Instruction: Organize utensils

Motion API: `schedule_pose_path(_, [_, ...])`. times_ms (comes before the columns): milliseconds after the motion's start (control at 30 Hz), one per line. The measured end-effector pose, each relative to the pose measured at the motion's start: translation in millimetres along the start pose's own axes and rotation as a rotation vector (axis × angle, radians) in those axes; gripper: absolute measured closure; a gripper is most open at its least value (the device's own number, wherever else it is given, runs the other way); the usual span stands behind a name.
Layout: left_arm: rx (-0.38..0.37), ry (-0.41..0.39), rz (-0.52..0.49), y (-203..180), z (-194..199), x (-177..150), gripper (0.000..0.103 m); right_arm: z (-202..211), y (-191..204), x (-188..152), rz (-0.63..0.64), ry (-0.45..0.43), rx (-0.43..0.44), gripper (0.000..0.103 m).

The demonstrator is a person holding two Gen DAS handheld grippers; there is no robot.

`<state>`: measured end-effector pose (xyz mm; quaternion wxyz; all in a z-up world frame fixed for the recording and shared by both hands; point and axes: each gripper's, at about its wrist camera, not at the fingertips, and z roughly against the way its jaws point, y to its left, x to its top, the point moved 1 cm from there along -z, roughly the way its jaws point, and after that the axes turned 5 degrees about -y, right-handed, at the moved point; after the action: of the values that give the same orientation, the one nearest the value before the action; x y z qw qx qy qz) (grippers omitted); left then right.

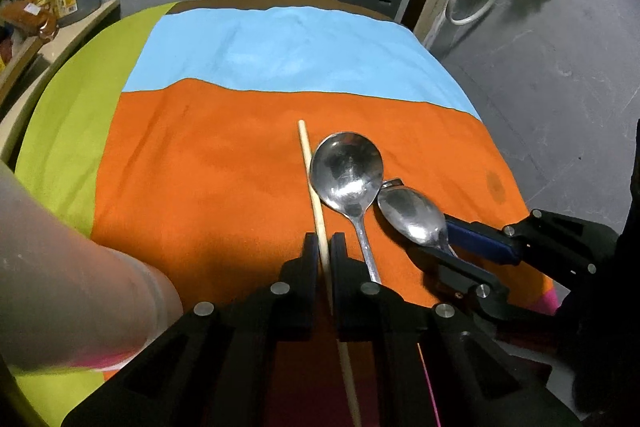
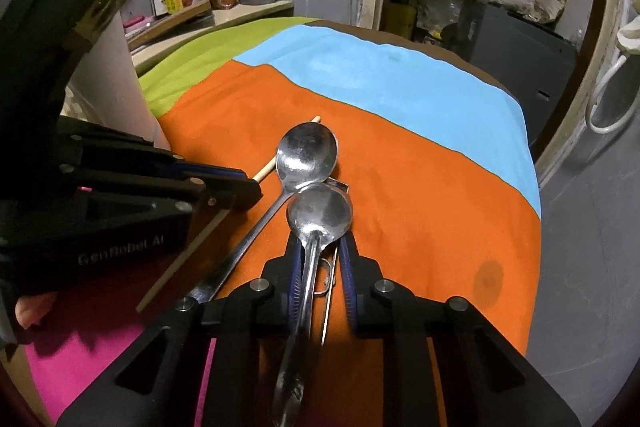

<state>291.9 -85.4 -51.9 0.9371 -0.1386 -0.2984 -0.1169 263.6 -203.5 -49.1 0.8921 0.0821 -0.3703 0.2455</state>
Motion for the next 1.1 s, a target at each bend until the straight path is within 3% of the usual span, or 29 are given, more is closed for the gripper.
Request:
schedule_pose_path(433, [-0.019,-0.021,0.013,-6.5,25.5,-22.2,0.100,21.3,-18.2,-8.1,-0.155,-0.045,0.083,0.088])
schedule_pose_path(833, [-0.038,0.023,0.028,-6.1,37.5,-47.7,0.100,44.1,-22.9,-24.5,-0.215,-0.056,0.105,0.088])
schedule_pose_path(1100, [-0.041,0.054,0.009,-8.7,34.8,-44.7,0.100,40.7,-34.4,-36.7,-0.286,-0.005,0.131,0.087])
